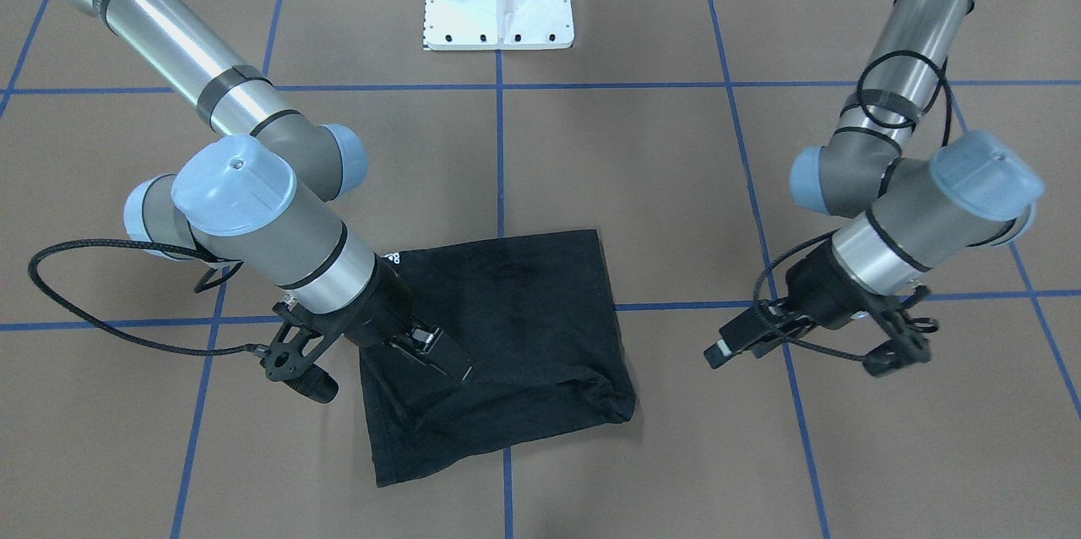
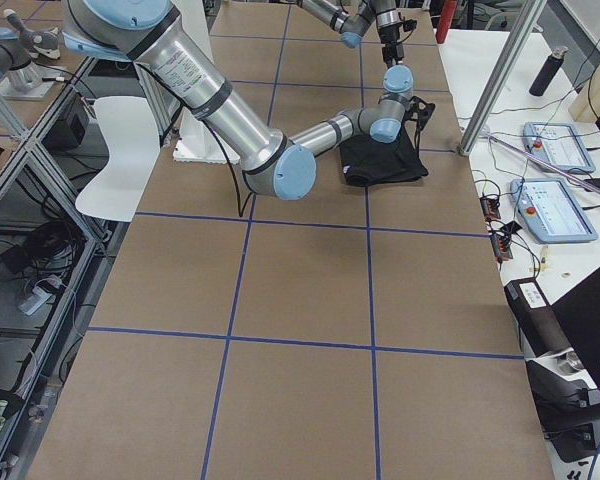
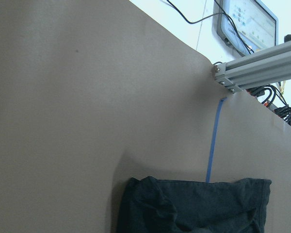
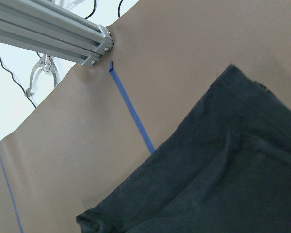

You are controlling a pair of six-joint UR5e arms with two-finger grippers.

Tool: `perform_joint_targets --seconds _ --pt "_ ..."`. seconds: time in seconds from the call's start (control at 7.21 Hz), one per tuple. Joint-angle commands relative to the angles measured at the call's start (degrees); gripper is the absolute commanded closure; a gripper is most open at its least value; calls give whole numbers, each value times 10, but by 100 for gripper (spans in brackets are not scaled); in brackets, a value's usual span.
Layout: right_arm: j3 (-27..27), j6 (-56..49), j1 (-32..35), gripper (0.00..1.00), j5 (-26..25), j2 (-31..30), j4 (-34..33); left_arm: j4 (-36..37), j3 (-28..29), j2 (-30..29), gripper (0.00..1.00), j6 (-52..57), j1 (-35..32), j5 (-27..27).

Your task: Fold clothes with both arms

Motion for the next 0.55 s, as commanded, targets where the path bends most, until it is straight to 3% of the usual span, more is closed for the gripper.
perform_joint_targets --seconds 0.0,0.42 --pt "83 -161 58 0 23 -76 -103 1 -71 96 0 151 -50 -9" --pt "133 -404 132 0 26 -236 -116 3 -103 199 0 375 -133 -8"
